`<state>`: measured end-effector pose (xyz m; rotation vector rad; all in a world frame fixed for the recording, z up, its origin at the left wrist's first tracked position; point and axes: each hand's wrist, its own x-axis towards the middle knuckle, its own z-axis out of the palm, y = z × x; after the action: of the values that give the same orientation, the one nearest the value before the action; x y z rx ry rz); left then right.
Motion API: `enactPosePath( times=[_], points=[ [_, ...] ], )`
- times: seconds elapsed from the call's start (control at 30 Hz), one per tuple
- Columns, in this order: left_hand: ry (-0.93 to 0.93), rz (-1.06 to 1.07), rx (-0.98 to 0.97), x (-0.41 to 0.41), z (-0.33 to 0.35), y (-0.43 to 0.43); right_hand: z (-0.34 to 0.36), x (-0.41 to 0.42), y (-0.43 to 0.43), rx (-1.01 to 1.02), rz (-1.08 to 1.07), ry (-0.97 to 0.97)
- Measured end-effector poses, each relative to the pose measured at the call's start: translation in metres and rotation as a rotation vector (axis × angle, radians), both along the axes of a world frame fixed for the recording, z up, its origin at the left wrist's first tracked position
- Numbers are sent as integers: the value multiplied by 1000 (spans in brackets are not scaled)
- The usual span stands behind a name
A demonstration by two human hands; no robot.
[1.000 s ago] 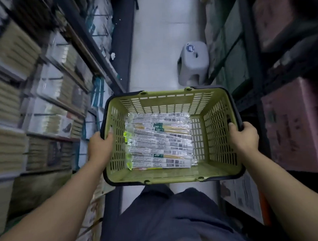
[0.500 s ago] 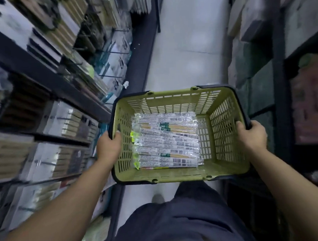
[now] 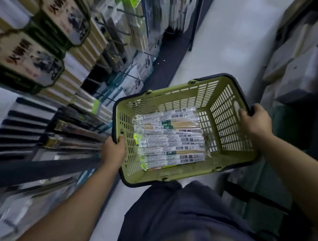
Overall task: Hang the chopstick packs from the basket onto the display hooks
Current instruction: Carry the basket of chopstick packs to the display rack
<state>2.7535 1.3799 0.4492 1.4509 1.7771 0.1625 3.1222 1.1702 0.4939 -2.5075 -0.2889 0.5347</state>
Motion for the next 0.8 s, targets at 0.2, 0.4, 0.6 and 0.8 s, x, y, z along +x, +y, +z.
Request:
enactPosePath(
  times=[0.2,0.4,0.6,0.8],
  points=[
    [-5,141,-24,46,-5,28,-7,78,88,-34,143,0],
    [9,241,-36,81,-9,42,-34,140,160,-147,320,-5],
    [80,461,-69,123,-21,26,-73,196,243,-229,615,97],
    [139,731,-98,162,-40,-17,-94,224,308,-312,908,164]
  ],
)
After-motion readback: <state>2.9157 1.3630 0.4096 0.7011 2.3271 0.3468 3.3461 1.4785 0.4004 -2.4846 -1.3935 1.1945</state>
